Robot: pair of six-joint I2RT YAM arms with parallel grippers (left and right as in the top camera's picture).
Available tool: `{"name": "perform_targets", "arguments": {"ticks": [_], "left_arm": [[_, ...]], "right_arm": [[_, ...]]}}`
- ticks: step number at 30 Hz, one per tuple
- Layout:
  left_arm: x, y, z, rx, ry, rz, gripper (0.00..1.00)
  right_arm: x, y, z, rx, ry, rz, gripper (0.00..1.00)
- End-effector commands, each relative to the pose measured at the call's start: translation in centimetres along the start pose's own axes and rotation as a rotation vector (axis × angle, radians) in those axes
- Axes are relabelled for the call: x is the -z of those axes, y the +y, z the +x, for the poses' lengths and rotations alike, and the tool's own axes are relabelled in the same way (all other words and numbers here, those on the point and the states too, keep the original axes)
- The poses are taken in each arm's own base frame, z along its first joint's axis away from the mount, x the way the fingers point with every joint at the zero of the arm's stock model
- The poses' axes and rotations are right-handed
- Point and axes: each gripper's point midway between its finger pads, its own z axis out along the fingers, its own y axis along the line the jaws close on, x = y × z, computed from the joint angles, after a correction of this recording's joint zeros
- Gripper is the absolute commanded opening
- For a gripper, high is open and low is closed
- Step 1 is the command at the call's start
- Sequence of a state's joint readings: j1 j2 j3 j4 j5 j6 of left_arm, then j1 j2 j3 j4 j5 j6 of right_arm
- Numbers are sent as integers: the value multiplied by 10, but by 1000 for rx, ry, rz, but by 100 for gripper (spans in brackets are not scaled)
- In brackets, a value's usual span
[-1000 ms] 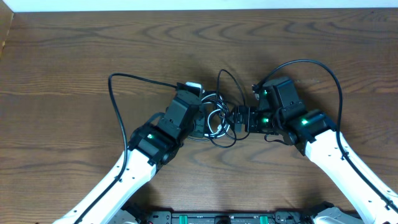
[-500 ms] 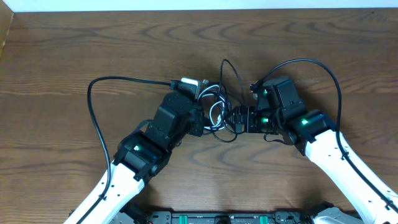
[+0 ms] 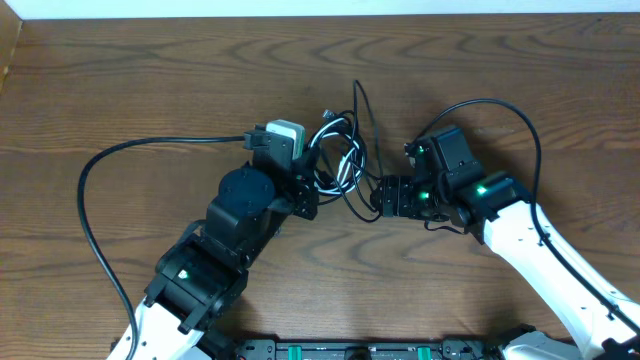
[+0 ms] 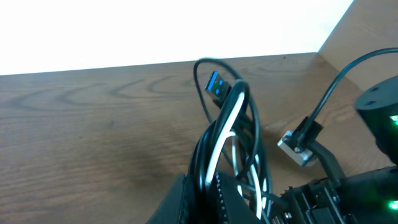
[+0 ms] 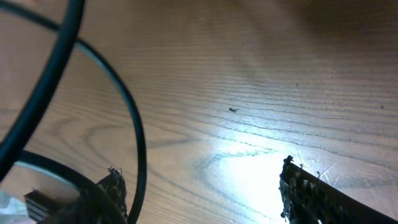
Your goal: Untangle cables
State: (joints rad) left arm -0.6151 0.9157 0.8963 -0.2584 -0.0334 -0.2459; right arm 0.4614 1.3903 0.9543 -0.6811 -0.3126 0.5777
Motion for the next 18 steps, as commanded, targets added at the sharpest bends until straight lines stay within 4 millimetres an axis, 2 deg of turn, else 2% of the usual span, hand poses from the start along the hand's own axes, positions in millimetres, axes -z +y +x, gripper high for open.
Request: {"name": "perform_targets", "arguments": {"ticks": [1, 6, 9, 12, 18], "left_arm": [[5, 4, -10, -12, -42, -24, 7], [11, 3, -16, -10, -66, -17, 7], [19, 9, -24, -1, -103, -40, 8], [31, 32, -37, 20, -167, -150, 7], [62, 79, -55, 127, -287, -368, 7]], "right_arm": [[-2, -14, -2, -8, -21, 80, 74], [7, -58, -6, -36, -81, 320, 70], [22, -94, -6, -158, -138, 504, 70], [39, -122, -4, -258, -180, 638, 74], [52, -148, -3, -353, -179, 698, 76]]}}
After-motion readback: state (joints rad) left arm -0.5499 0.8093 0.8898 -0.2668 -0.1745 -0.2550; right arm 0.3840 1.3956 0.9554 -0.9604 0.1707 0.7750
